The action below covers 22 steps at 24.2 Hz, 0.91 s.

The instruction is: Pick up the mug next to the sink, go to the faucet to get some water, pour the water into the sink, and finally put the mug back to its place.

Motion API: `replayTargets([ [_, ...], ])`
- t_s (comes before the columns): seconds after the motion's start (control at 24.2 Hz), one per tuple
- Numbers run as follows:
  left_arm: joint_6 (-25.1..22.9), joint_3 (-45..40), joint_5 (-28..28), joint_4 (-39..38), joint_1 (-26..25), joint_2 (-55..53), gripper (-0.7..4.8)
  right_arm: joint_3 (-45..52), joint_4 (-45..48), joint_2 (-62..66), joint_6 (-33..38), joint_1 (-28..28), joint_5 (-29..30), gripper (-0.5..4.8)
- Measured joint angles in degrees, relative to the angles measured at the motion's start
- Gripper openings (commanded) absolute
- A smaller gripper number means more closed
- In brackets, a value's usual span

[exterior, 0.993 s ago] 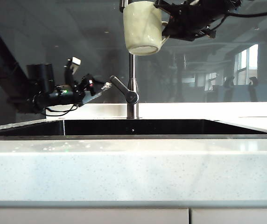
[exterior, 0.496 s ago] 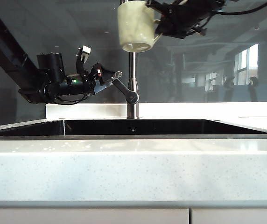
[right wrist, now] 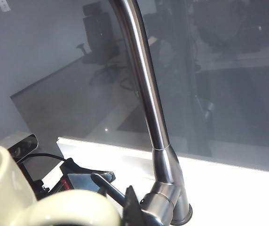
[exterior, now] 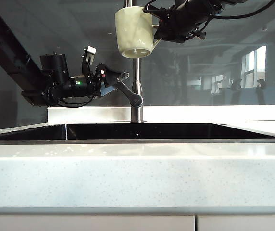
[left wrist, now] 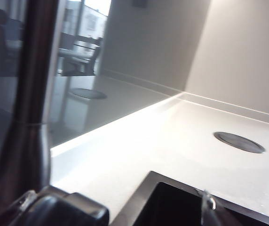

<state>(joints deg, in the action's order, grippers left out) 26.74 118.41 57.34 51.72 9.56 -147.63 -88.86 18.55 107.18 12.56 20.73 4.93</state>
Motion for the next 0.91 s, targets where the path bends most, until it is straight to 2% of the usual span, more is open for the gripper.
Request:
replayTargets([
  [0.33,1.86,0.04,0.81,0.37,0.07,0.00,4.79,-0.02,1.92,0.07,0.00,0.04,0.00,-0.03],
  [0.46,2.99,0.04,2.73,0.87,0.04,0.00,4.79,-0.02,2.29,0.24,-0.02,0.04,0.00,-0.03],
  [0.91,12.26,0.11,7.72,4.81,-0.11,-0.33,4.79,-0.02,4.83,0.24,0.04,0.15,-0.20,-0.03],
])
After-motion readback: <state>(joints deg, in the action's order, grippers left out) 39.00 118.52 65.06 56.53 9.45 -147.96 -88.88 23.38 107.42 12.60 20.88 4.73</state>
